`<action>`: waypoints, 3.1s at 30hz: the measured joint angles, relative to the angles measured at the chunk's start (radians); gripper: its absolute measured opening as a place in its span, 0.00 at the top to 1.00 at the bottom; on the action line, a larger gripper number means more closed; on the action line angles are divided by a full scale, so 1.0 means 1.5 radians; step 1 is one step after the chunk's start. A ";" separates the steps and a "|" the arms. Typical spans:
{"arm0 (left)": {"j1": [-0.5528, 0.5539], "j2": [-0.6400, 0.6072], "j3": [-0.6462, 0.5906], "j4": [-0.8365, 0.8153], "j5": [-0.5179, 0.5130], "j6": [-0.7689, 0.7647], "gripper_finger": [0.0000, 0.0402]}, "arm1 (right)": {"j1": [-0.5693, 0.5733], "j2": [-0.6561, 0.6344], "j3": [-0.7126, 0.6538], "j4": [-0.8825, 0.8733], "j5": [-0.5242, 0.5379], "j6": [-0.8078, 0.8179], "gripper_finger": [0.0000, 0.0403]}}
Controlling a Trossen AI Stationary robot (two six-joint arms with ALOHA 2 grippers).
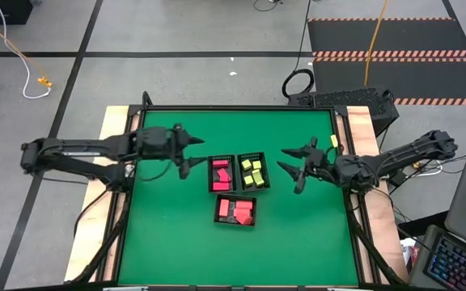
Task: Sort & place blocks by color
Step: Return to Home Position
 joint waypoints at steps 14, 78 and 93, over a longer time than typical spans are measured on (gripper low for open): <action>0.003 -0.394 -0.251 0.032 -0.016 0.001 0.41 | 0.017 -0.178 -0.210 0.239 -0.049 -0.103 0.64; 0.002 -0.638 -0.482 0.069 0.097 0.006 0.98 | 0.005 -0.554 -0.308 -0.275 -0.115 -0.008 1.00; 0.002 -0.604 -0.482 0.072 0.092 0.027 0.97 | 0.005 -0.538 -0.308 -0.279 -0.095 -0.045 1.00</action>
